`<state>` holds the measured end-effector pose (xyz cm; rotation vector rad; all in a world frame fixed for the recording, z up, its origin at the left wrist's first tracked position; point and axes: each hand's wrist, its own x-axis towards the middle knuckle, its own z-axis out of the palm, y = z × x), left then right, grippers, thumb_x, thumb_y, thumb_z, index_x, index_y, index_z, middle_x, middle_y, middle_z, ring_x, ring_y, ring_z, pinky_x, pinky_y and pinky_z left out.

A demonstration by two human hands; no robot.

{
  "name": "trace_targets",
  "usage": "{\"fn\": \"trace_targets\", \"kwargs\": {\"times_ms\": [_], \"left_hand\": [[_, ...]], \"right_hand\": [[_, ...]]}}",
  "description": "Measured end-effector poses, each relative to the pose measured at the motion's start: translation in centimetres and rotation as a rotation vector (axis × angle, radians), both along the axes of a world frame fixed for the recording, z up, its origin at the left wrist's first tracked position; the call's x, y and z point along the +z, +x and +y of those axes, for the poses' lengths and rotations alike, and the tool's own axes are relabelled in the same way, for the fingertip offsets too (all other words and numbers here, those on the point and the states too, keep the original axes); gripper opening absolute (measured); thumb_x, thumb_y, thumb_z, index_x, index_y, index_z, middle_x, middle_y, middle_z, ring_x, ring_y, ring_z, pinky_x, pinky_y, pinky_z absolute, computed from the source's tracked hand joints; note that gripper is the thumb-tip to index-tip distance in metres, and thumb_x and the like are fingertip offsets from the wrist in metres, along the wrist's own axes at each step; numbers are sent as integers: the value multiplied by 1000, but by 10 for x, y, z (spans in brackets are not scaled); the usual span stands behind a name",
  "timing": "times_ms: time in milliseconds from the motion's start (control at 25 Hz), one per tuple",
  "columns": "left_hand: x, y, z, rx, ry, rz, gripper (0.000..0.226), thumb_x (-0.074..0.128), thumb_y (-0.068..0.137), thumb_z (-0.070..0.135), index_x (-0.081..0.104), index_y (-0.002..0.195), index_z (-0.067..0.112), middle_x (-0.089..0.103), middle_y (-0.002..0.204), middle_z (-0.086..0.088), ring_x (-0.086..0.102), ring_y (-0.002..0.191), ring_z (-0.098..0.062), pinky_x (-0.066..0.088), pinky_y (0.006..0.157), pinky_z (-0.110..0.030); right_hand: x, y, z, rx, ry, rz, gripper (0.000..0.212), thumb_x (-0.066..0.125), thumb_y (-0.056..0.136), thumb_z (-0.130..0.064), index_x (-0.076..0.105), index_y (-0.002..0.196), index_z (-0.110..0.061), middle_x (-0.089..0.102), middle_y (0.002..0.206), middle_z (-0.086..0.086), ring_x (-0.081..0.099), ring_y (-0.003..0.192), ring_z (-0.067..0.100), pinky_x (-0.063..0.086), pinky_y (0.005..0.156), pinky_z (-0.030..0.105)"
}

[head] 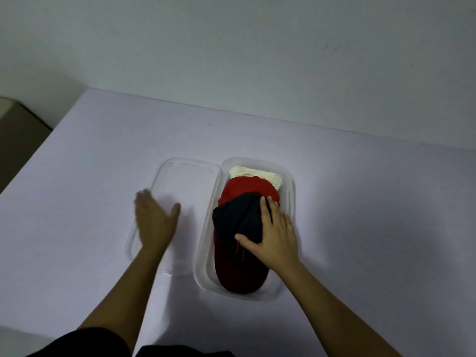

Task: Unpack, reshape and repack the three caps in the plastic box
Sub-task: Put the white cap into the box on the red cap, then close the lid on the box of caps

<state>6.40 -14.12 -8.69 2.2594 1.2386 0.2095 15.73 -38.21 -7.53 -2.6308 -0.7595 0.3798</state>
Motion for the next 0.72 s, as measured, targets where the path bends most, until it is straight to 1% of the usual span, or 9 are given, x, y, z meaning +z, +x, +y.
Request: {"fn": "trace_targets", "kwargs": {"times_ms": [80, 120, 240, 320, 440, 520, 600, 640, 720], "left_hand": [[-12, -19, 25, 174, -141, 305, 120, 68, 70, 62, 4, 147, -5, 7, 157, -23, 8, 145, -38, 13, 117, -52], [-16, -24, 31, 220, -202, 373, 128, 70, 62, 68, 7, 147, -5, 10, 156, -22, 11, 144, -38, 16, 115, -54], [-20, -24, 36, 248, -200, 356, 126, 75, 51, 71, 29, 138, -7, 32, 144, -24, 31, 134, -41, 30, 108, -55], [-17, -21, 37, 264, -156, 309, 121, 78, 48, 68, 34, 131, -9, 40, 137, -26, 40, 128, -42, 37, 104, -53], [2, -22, 43, 240, -177, 141, 104, 85, 52, 55, 36, 123, -4, 53, 125, -25, 51, 118, -43, 45, 92, -49], [23, -22, 50, 212, -182, 24, 84, 84, 59, 48, 41, 112, 0, 63, 106, -20, 60, 105, -41, 48, 84, -46], [51, -23, 53, 214, -192, -136, 66, 83, 63, 42, 45, 104, 7, 65, 82, -8, 67, 90, -37, 52, 83, -46], [66, -22, 53, 218, -188, -214, 61, 82, 65, 38, 46, 106, 10, 64, 77, -4, 68, 86, -36, 52, 84, -46], [100, -19, 51, 182, -86, -315, 61, 78, 71, 35, 47, 120, 16, 64, 79, -2, 68, 86, -32, 49, 89, -42]], "right_hand": [[-2, -1, 1, -8, -8, -21, 105, 35, 72, -81, -1, 150, -23, 4, 161, 2, 7, 148, 20, 6, 118, 37], [-3, -2, 1, -13, -9, -26, 105, 34, 72, -82, -1, 150, -23, 4, 161, 2, 7, 148, 19, 7, 117, 36], [-3, -2, 1, -26, -12, -24, 105, 32, 71, -83, -2, 150, -23, 5, 161, 2, 8, 148, 19, 7, 117, 36], [-3, -2, 1, -30, -11, -24, 106, 29, 69, -84, -1, 150, -22, 6, 160, 2, 8, 148, 20, 8, 118, 37], [-1, -1, 1, -29, -10, -25, 108, 27, 67, -85, 0, 151, -22, 6, 161, 2, 9, 148, 20, 9, 118, 37], [-1, -1, -1, -15, -3, -31, 109, 26, 67, -86, -1, 150, -22, 6, 161, 2, 10, 147, 20, 8, 118, 37], [-1, -1, -3, -3, 17, -37, 109, 24, 67, -87, -2, 150, -23, 4, 161, 1, 8, 147, 19, 4, 118, 36], [0, -1, -4, -6, 39, -46, 108, 22, 67, -87, -3, 150, -22, 2, 161, 1, 5, 148, 18, -1, 117, 35], [10, -5, -3, -45, 137, -54, 106, 16, 70, -87, -3, 150, -20, -3, 160, -2, -1, 147, 14, -10, 116, 33]]}}
